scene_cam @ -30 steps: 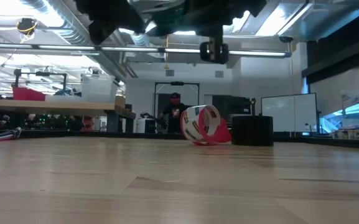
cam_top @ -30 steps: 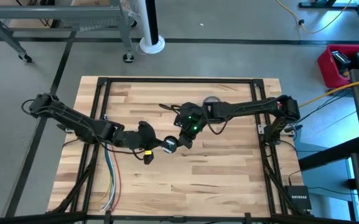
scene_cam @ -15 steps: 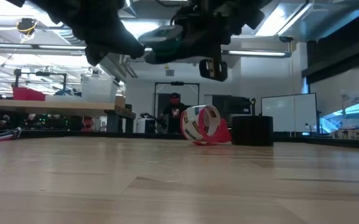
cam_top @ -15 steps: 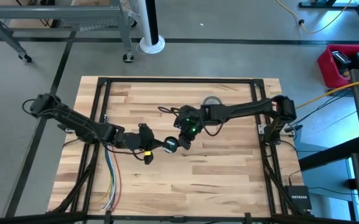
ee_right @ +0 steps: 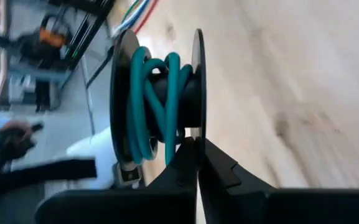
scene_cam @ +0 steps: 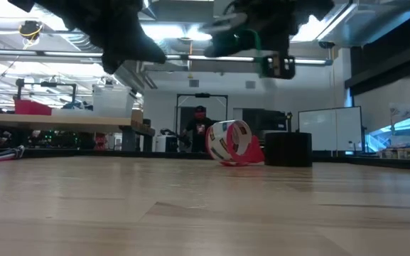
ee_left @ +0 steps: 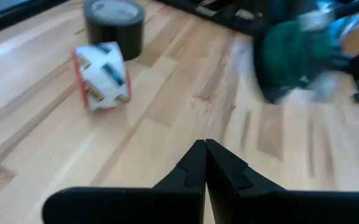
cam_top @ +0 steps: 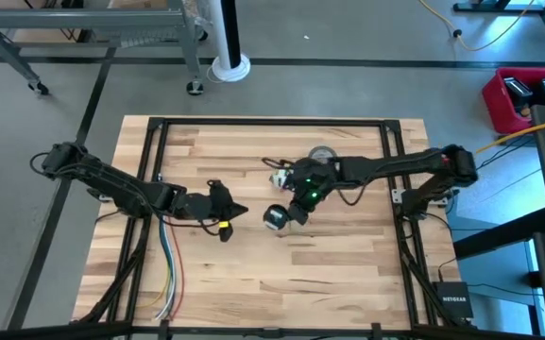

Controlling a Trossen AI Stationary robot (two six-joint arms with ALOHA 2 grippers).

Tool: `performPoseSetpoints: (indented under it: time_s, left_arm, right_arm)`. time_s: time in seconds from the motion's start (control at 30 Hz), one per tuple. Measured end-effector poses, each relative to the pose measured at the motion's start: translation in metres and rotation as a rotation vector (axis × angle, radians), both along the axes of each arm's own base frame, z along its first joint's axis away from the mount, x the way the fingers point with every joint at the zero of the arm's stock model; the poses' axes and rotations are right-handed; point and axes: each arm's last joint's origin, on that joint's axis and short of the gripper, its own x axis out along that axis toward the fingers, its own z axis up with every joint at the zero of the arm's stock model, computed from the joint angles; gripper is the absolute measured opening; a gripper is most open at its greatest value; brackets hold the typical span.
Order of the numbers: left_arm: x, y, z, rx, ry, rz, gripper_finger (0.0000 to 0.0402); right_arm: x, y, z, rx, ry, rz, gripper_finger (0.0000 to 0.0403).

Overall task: Coil cords
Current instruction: Coil the green wire on the spool

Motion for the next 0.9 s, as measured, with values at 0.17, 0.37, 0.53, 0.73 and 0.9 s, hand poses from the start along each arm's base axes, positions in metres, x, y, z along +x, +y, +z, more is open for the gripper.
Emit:
performPoseSetpoints:
  time_s: [0.17, 0.37, 0.53, 0.73, 0.9]
  left_arm:
    - [0.002, 0.004, 0.005, 0.018, -0.033, -0.023, 0.0001]
    - [0.003, 0.011, 0.005, 0.031, -0.028, -0.007, 0.0001]
    - [0.004, 0.015, 0.005, 0.037, -0.027, 0.007, 0.0001]
    - [-0.002, 0.016, 0.008, 0.031, -0.008, 0.01, 0.0]
    - [-0.026, 0.022, 0.024, 0.019, 0.001, 0.056, 0.0]
  right_arm:
    - [-0.028, -0.002, 0.001, -0.003, 0.019, -0.119, 0.0001]
    - [-0.058, -0.003, -0.005, 0.026, 0.012, -0.228, 0.0001]
    - [-0.081, -0.004, -0.015, 0.026, 0.001, -0.307, 0.0001]
    - [-0.102, -0.004, -0.039, 0.117, -0.105, -0.362, 0.0001]
    - [-0.118, -0.004, -0.065, 0.204, -0.221, -0.438, 0.0001]
